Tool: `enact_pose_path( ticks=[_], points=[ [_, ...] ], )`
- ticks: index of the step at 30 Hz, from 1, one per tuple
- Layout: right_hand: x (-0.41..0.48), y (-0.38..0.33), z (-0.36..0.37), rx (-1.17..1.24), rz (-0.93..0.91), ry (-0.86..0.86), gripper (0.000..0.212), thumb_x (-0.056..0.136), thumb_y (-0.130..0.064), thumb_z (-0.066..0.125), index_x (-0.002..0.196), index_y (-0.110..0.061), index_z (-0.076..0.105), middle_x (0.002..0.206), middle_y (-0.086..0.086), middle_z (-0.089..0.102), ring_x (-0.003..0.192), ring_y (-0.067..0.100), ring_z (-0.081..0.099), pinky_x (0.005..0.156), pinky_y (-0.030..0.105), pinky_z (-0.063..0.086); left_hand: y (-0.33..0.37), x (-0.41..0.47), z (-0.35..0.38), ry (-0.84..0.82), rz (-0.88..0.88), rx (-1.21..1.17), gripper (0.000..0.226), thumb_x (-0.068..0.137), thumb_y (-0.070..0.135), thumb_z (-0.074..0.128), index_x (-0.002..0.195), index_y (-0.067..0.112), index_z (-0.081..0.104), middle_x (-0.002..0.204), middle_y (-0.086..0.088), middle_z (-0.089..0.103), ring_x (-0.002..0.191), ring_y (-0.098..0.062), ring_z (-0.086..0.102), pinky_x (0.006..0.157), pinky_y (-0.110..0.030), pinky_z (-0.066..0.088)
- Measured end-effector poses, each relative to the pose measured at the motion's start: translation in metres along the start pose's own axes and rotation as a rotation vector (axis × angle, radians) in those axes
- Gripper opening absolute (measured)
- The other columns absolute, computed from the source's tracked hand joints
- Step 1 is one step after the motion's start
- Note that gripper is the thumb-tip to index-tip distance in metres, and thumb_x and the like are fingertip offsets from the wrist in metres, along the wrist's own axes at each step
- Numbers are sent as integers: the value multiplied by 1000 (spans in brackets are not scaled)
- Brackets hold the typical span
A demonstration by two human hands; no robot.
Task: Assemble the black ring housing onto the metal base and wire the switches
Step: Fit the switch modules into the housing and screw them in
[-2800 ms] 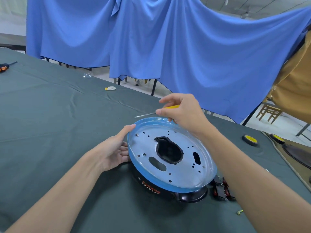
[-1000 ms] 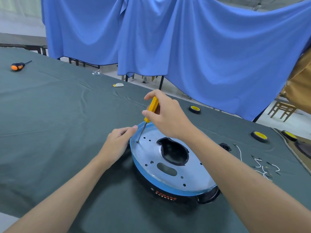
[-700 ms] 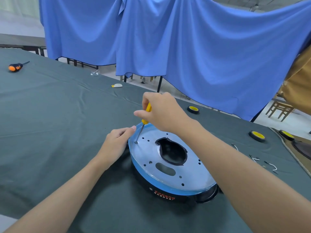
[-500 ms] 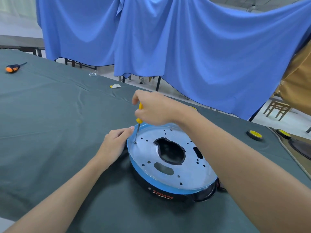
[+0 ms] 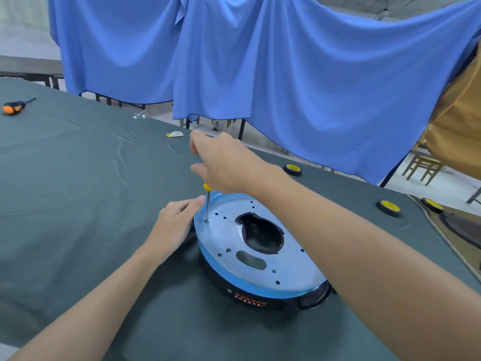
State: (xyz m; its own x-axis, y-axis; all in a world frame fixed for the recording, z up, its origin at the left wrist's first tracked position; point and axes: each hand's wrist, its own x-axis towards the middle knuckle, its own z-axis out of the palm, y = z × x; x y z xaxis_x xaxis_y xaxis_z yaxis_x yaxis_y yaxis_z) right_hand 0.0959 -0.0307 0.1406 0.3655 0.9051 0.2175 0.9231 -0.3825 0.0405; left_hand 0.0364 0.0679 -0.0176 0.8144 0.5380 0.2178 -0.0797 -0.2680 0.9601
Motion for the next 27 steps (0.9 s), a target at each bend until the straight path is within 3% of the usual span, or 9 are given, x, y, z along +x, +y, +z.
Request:
enact_pose_path(
  ticks=[2, 4, 7, 11, 14, 18, 22, 24, 27],
  points=[
    [-1, 0, 5, -82, 52, 35, 20, 99, -31, 43, 110, -15, 42, 85, 6, 45, 83, 33, 44, 69, 38, 38, 0, 0, 0, -12, -4, -5, 72, 83, 66, 46, 73, -5, 44, 70, -9, 37, 69, -27, 29, 74, -35, 23],
    [-1, 2, 0, -73, 85, -63, 38, 96, -38, 46, 125, -14, 39, 95, 4, 44, 86, 30, 42, 70, 37, 35, 1, 0, 0, -2, 7, -2, 70, 83, 65, 46, 71, -4, 40, 68, -13, 34, 69, -35, 27, 73, -35, 22],
    [2, 6, -12, 103, 57, -236, 45, 91, -23, 48, 131, -11, 32, 102, 6, 50, 88, 28, 48, 62, 34, 35, 1, -1, 0, 6, 13, 0, 69, 82, 64, 46, 70, -3, 37, 68, -16, 31, 69, -36, 27, 73, -35, 22],
    [-1, 3, -1, 65, 56, -43, 32, 96, -33, 51, 118, -15, 37, 89, 5, 48, 86, 32, 49, 65, 38, 40, 0, 0, 0, -22, -1, -23, 73, 84, 64, 47, 75, -8, 45, 71, -9, 39, 68, -26, 30, 73, -35, 24],
    [-1, 3, 3, -52, 126, -43, 38, 95, -48, 47, 117, -17, 42, 96, 3, 53, 89, 30, 50, 71, 38, 40, 2, -2, 0, -21, 3, -40, 73, 83, 64, 48, 73, -8, 41, 68, -13, 36, 67, -38, 26, 71, -37, 22],
    [4, 7, -11, 115, 109, -219, 29, 90, -25, 48, 117, -13, 45, 99, 5, 57, 95, 29, 57, 74, 40, 48, 3, -2, 0, -16, 0, -36, 71, 83, 62, 48, 71, -7, 40, 69, -12, 35, 68, -40, 27, 72, -37, 21],
    [-2, 3, -1, -95, 136, -8, 23, 95, -32, 46, 113, -18, 45, 89, 2, 44, 89, 31, 49, 68, 37, 34, 3, -1, 0, -17, -13, -32, 71, 84, 63, 48, 71, -5, 37, 68, -11, 35, 67, -29, 26, 71, -37, 22],
    [-4, 4, -4, -42, 161, -94, 31, 93, -41, 50, 111, -18, 42, 95, 2, 50, 89, 30, 50, 68, 38, 38, 2, -1, 0, -22, -10, -33, 72, 83, 64, 47, 72, -7, 40, 72, -7, 39, 68, -29, 28, 73, -36, 23],
    [-2, 8, -17, 155, 143, -259, 42, 88, -26, 54, 126, -17, 38, 100, 6, 57, 91, 28, 58, 63, 35, 44, 1, 0, -1, -15, -10, -40, 73, 82, 64, 48, 73, -8, 43, 74, -7, 39, 69, -36, 27, 73, -37, 22]
  ],
)
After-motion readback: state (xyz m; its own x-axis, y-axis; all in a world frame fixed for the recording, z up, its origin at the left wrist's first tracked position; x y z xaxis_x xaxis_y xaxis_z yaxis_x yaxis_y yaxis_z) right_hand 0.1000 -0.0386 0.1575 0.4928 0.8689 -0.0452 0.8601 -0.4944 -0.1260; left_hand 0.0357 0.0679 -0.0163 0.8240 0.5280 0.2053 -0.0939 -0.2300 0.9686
